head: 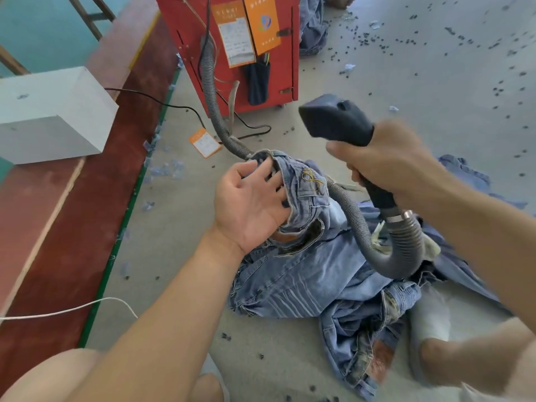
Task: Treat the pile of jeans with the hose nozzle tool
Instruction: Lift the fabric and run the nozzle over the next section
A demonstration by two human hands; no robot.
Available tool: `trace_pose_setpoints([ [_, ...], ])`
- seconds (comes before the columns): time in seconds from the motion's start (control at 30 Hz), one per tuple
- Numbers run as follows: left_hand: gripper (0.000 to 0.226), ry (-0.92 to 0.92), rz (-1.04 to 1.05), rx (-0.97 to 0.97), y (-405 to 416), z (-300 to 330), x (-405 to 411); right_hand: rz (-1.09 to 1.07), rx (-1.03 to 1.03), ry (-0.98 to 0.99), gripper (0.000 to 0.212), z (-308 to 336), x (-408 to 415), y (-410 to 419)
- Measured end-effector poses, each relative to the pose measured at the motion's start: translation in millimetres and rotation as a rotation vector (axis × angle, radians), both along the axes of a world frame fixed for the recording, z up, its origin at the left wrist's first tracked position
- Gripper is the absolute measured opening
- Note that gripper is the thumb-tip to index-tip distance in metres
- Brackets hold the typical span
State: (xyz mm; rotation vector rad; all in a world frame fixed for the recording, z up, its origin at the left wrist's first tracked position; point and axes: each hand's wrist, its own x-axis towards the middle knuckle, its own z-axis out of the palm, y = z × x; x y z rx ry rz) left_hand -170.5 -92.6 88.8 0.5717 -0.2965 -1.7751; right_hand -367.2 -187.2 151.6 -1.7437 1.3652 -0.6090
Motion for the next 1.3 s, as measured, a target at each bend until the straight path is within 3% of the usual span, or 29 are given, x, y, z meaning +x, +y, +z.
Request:
trace_pose_setpoints([
  [0.07, 0.033, -0.157, 0.027, 0.004, -1, 2, -9, -0.097, 0.129, -0.146, 0.031, -3, 1, 0],
  [0.17, 0.035, -0.331, 0.1, 0.005, -2, 0, -25, -0.094, 0.223, -0.147, 0.033, -14, 6, 13],
  [0.3, 0.032, -0.274, 0.109, 0.013, -2, 2, -34, -0.017, 0.115, 0.05, 0.047, -17, 15, 21],
  [0.47, 0.029, -0.284, 0.184, 0.121, -3, 5, -41, -0.045, 0.061, 0.128, 0.032, -17, 17, 14],
  [0.67, 0.039, -0.193, 0.347, 0.315, -10, -1, -43, -0.089, 0.279, -0.129, 0.028, -23, 14, 9],
  [0.8, 0.045, -0.128, 0.321, 0.303, -9, -2, -44, -0.062, 0.305, -0.162, 0.025, -21, 9, 4],
  [0.93, 0.044, -0.136, 0.311, 0.264, -8, -1, -49, -0.037, 0.243, -0.064, 0.033, -19, 6, 5],
  [1.13, 0.043, -0.052, 0.343, 0.215, -9, 5, -40, 0.113, 0.038, 0.104, 0.029, 4, -12, 5],
  [1.3, 0.056, 0.103, 0.355, 0.205, -6, -1, -30, 0.389, 0.0, 0.472, 0.025, 18, -24, 18],
])
